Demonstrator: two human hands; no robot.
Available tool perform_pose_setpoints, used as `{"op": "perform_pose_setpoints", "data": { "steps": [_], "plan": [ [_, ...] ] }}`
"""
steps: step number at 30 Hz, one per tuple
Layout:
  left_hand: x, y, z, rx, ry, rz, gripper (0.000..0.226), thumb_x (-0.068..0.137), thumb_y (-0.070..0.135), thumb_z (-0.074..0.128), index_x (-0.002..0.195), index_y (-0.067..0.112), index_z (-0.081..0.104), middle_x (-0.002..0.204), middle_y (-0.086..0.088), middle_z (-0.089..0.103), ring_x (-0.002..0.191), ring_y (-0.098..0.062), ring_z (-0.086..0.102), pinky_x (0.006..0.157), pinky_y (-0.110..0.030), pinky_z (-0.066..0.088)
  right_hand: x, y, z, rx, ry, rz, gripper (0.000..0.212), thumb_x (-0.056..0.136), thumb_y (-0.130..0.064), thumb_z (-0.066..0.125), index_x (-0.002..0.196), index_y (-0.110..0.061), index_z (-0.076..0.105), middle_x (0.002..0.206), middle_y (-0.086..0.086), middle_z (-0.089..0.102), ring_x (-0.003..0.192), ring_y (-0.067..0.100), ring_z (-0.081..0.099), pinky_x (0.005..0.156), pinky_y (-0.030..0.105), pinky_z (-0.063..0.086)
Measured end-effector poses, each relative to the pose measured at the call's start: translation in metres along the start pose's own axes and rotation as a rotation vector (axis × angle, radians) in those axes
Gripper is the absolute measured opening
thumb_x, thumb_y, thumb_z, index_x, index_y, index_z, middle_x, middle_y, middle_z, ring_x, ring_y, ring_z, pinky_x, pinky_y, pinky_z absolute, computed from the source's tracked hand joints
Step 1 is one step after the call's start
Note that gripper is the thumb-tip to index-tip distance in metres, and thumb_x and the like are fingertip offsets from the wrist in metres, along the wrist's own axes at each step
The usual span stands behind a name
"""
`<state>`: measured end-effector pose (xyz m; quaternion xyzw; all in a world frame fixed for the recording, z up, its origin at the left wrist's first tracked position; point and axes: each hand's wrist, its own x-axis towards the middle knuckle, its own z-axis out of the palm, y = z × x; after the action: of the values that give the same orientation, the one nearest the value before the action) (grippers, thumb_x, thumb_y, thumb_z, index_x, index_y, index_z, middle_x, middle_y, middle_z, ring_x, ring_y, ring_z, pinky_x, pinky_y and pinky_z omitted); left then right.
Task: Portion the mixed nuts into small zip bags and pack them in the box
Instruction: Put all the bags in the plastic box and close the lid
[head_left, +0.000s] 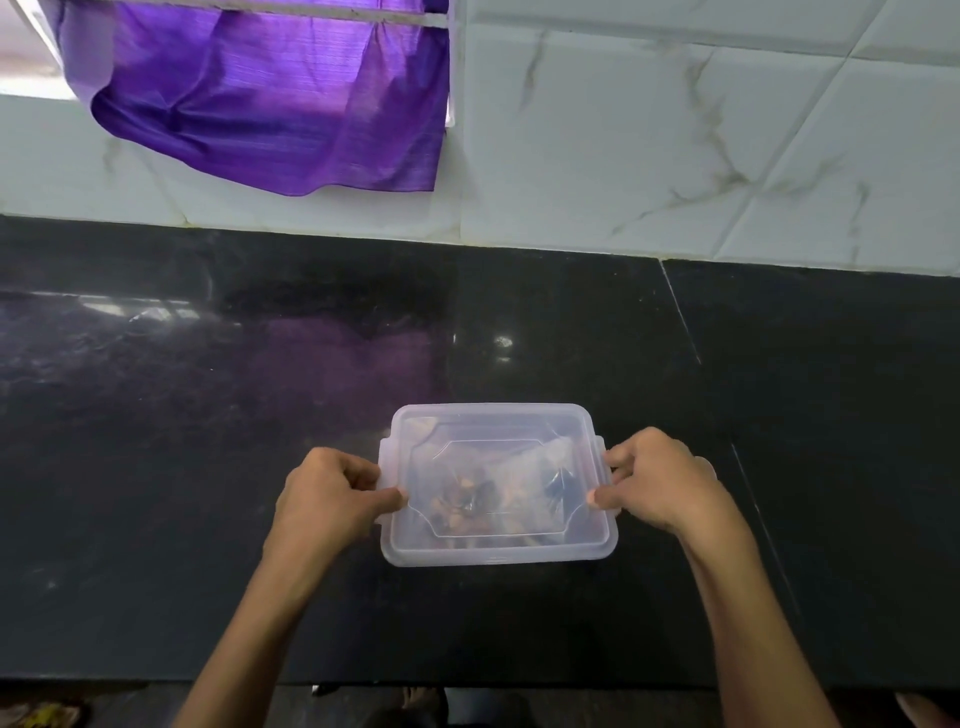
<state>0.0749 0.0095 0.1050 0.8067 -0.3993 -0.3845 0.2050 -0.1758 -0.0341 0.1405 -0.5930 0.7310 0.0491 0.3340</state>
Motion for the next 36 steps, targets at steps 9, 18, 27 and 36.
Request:
{"op": "perform_pose_setpoints", "data": {
  "steps": [9, 18, 27, 36],
  "plan": [
    [-0.014, -0.024, 0.019, -0.413, 0.08, 0.096, 0.037, 0.082, 0.029, 0.072, 0.114, 0.014, 0.063, 0.105, -0.003, 0.068, 0.09, -0.014, 0.065, 0.07, -0.025, 0.05, -0.015, -0.018, 0.04, -0.428, 0.338, -0.114, 0.043, 0.093, -0.02, 0.051, 0.135, -0.012, 0.045, 0.143, 0.008, 0.037, 0.133, 0.026, 0.035, 0.106, 0.035, 0.033],
    [-0.008, -0.033, 0.028, -0.966, -0.405, -0.403, 0.036, 0.083, 0.045, 0.06, 0.1, 0.013, 0.065, 0.1, -0.003, 0.07, 0.094, -0.014, 0.058, 0.106, -0.034, 0.03, -0.022, -0.016, 0.12, -0.194, 0.545, -0.53, 0.048, 0.094, -0.036, 0.032, 0.132, -0.015, 0.054, 0.136, -0.002, 0.054, 0.128, 0.019, 0.05, 0.106, 0.039, 0.031],
    [-0.017, -0.029, 0.036, -0.939, 0.115, -0.038, 0.026, 0.082, 0.014, 0.071, 0.107, 0.01, 0.065, 0.094, -0.004, 0.073, 0.085, -0.015, 0.071, 0.074, -0.031, 0.058, -0.016, -0.013, 0.126, -0.198, 0.674, -0.573, 0.048, 0.091, -0.031, 0.034, 0.131, -0.016, 0.055, 0.134, -0.002, 0.055, 0.126, 0.019, 0.05, 0.105, 0.043, 0.036],
    [-0.02, -0.031, 0.051, -0.5, 0.305, 0.283, 0.054, 0.082, 0.015, 0.072, 0.132, 0.011, 0.053, 0.064, 0.039, 0.061, 0.065, 0.019, 0.059, 0.059, -0.002, 0.046, -0.01, -0.012, 0.131, -0.185, 0.751, -0.6, 0.046, 0.091, -0.029, 0.035, 0.13, -0.014, 0.055, 0.133, -0.001, 0.056, 0.126, 0.02, 0.051, 0.104, 0.045, 0.04]
  ]
}}
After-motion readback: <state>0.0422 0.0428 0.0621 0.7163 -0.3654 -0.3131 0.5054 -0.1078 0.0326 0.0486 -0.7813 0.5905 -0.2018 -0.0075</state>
